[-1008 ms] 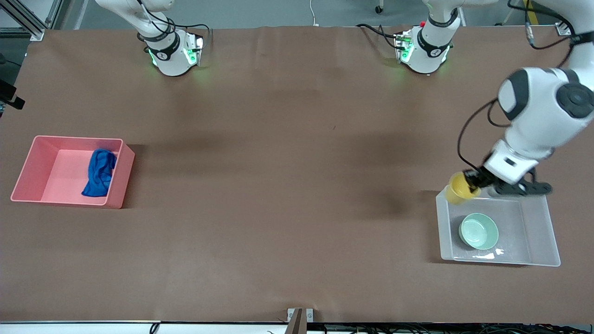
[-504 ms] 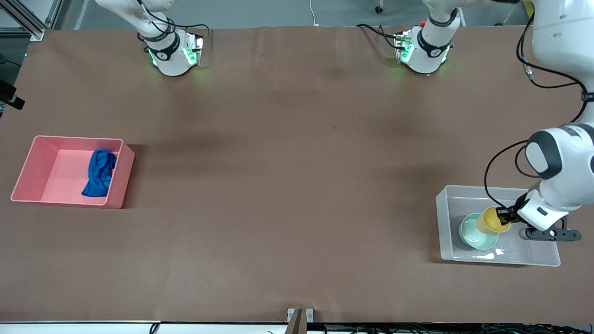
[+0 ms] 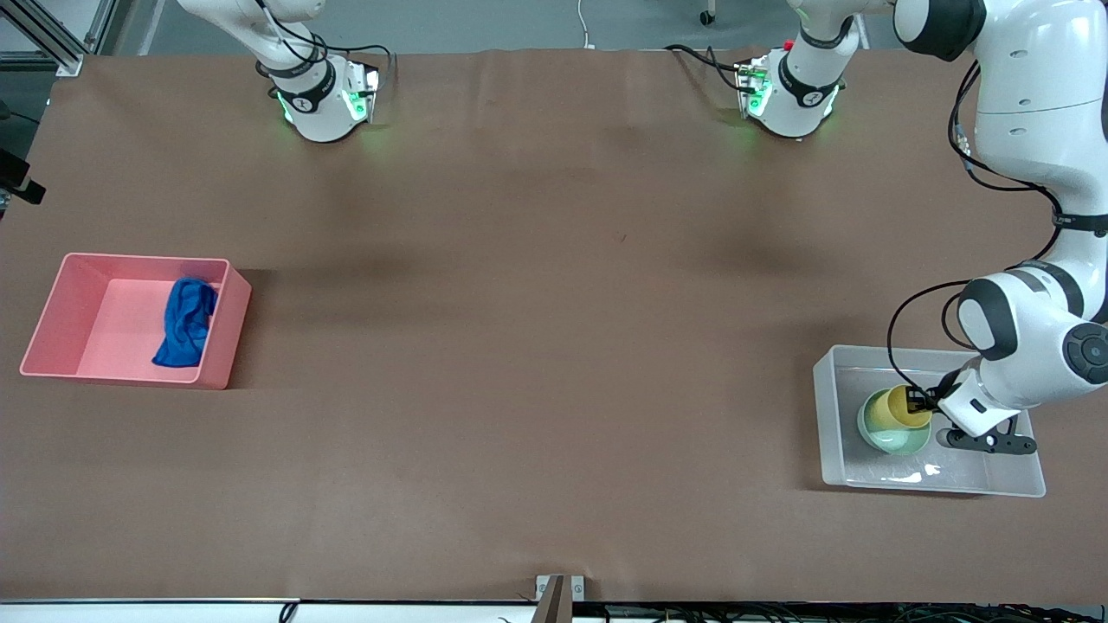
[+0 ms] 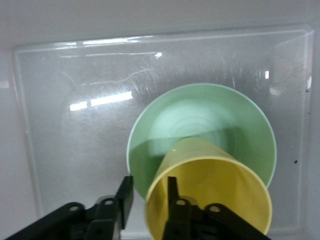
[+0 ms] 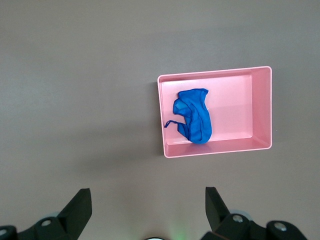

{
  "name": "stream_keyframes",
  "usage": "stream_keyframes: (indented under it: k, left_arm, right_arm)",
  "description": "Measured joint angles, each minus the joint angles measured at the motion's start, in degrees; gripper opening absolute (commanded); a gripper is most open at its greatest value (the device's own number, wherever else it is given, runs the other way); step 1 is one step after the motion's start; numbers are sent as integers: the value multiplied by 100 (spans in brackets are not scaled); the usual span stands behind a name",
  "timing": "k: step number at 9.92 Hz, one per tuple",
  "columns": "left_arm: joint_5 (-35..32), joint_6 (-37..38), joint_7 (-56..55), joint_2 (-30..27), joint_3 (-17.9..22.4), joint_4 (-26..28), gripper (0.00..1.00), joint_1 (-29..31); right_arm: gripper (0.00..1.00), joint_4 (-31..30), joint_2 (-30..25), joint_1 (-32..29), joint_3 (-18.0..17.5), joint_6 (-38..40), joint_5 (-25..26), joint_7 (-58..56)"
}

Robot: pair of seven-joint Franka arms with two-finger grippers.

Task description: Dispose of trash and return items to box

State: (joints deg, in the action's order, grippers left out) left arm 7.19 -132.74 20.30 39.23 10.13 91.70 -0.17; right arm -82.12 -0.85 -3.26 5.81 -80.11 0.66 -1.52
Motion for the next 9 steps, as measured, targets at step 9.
stream_keyframes:
  k: [9]
  left_arm:
    - [-466, 2580, -1119, -2914, -436, -142, 100, -199]
  right_arm:
    - [100, -1, 2, 0, 4, 3, 0, 0]
